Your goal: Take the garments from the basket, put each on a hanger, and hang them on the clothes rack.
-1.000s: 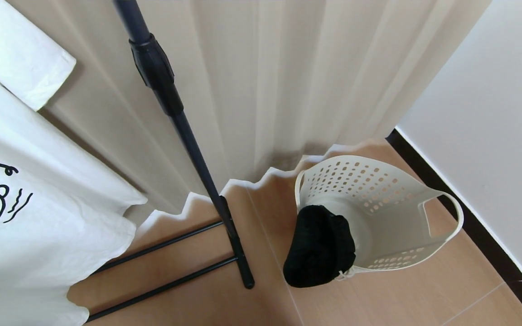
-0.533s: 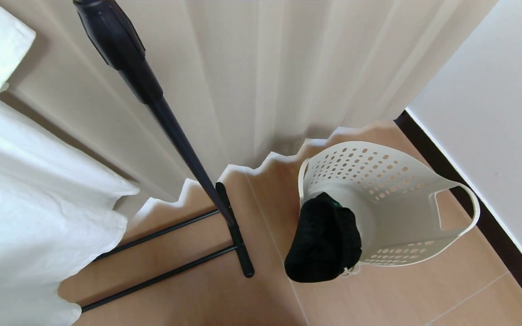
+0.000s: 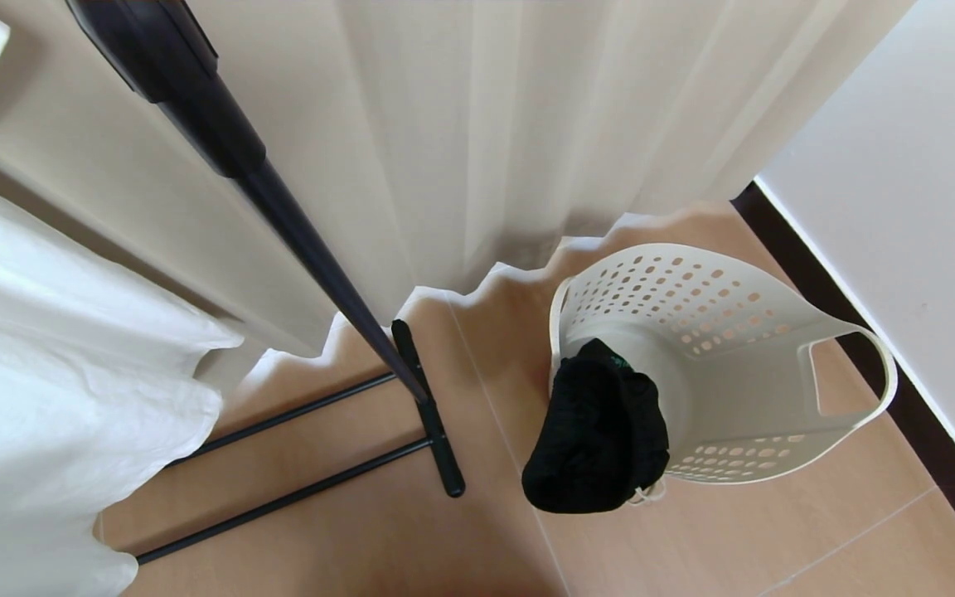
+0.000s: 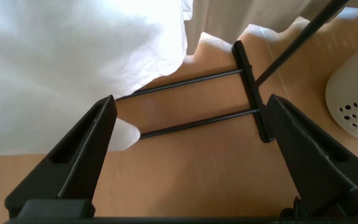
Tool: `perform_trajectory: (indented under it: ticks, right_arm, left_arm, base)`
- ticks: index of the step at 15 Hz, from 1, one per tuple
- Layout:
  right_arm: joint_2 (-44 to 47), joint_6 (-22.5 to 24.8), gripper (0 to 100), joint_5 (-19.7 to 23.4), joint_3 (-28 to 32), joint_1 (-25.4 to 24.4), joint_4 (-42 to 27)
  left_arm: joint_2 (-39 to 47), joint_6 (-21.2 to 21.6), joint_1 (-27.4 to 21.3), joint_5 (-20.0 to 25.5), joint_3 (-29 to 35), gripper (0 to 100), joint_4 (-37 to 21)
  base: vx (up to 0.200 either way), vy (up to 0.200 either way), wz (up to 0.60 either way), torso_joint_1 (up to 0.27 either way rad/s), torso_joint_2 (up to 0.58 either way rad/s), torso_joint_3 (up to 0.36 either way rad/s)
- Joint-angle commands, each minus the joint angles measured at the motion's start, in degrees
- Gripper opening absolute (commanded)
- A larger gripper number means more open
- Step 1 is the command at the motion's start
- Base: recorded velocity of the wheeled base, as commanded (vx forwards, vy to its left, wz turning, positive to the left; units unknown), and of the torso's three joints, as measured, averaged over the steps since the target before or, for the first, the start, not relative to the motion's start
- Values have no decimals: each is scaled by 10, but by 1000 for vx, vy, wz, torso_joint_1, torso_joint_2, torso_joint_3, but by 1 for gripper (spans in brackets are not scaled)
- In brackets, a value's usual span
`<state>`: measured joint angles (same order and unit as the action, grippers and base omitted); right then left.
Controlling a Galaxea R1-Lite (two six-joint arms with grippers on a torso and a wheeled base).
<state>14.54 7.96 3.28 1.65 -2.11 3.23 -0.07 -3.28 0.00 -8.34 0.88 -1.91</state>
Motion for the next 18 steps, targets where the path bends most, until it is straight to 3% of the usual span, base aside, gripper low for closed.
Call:
perform_trajectory:
  ticks: [1,2,5,6,7,9,11,13,15,18]
  right_arm:
    - [259,33,100,18,77,-62,5]
    - [367,36,100,13,135,-113,6]
    - [495,48,100,2,224,-193,5]
    - [533,57,100,-21,250,-221,5]
    - [613,104,100,-81,306,-247,4]
    - [709,196,100,-124,368,-249,5]
    - [773,264,100,-128,435,-263,4]
    - [810,274,100,-135,483,-272,3]
    - [871,344,100,-174,569,-277,2]
    - [901,355,100,-192,624,-293,-2]
  left_arm:
    - [1,-1,0,0,0,100,0]
    - [1,0,0,0,0,100,1]
    - [1,-1,0,0,-1,100,1]
    - [1,-2,0,-1,-1,100,1]
    - [1,-1,0,-1,-1,100,1]
    - [1,-2,0,-1,-1,100,1]
    - [1,-2,0,-1,-1,100,1]
    - [1,-1,0,-1,-1,100,1]
    - [1,-1,0,-1,-1,100,1]
    - [1,-1,0,-1,-1,100,1]
  base:
    - [0,0,0,0,0,0]
    - [0,0,0,0,0,0]
    - [0,0,0,0,0,0]
    - [0,0,0,0,0,0]
    - [0,0,0,0,0,0]
    - [0,0,0,0,0,0]
    - [0,0,0,0,0,0]
    - [0,0,0,0,0,0]
    - [0,0,0,0,0,0]
    - [0,0,0,0,0,0]
